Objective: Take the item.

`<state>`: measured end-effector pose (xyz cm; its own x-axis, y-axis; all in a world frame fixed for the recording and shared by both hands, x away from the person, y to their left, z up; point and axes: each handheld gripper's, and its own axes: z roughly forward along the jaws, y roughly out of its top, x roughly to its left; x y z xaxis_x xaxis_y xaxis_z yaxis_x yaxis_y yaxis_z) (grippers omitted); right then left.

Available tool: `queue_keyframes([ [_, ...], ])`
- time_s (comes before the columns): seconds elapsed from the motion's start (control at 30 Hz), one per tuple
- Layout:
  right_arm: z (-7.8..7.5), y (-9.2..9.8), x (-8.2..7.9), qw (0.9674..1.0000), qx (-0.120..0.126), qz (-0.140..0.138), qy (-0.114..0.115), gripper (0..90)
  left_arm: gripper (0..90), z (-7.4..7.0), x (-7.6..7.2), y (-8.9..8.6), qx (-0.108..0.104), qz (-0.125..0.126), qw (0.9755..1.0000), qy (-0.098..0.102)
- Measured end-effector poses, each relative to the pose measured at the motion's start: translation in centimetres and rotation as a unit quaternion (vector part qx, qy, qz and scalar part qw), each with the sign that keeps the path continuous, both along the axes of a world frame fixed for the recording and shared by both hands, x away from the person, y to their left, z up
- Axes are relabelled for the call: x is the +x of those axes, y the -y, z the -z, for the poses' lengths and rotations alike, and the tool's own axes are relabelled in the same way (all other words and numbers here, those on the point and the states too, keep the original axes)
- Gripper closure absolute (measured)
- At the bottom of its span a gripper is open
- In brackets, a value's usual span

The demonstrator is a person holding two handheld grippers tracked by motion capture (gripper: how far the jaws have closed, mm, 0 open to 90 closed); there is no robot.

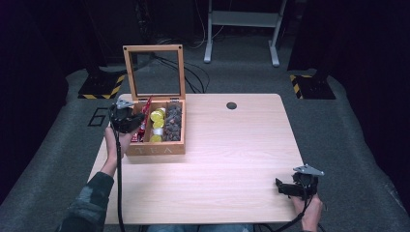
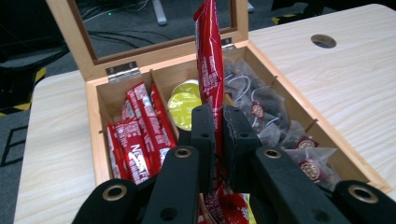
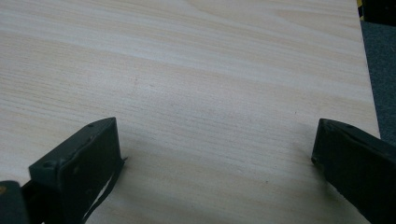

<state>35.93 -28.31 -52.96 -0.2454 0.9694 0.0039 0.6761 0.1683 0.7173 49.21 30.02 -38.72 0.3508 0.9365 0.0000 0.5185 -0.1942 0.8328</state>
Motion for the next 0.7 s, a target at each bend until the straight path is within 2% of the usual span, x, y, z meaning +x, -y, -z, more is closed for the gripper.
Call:
queue_keyframes([
  [0.7, 0.0, 0.0, 0.0, 1.0000, 0.000, 0.000, 0.000, 0.7, 83.7, -0.8, -0.4, 2.9, 0.005, 0.035, 0.9993, 0.013],
])
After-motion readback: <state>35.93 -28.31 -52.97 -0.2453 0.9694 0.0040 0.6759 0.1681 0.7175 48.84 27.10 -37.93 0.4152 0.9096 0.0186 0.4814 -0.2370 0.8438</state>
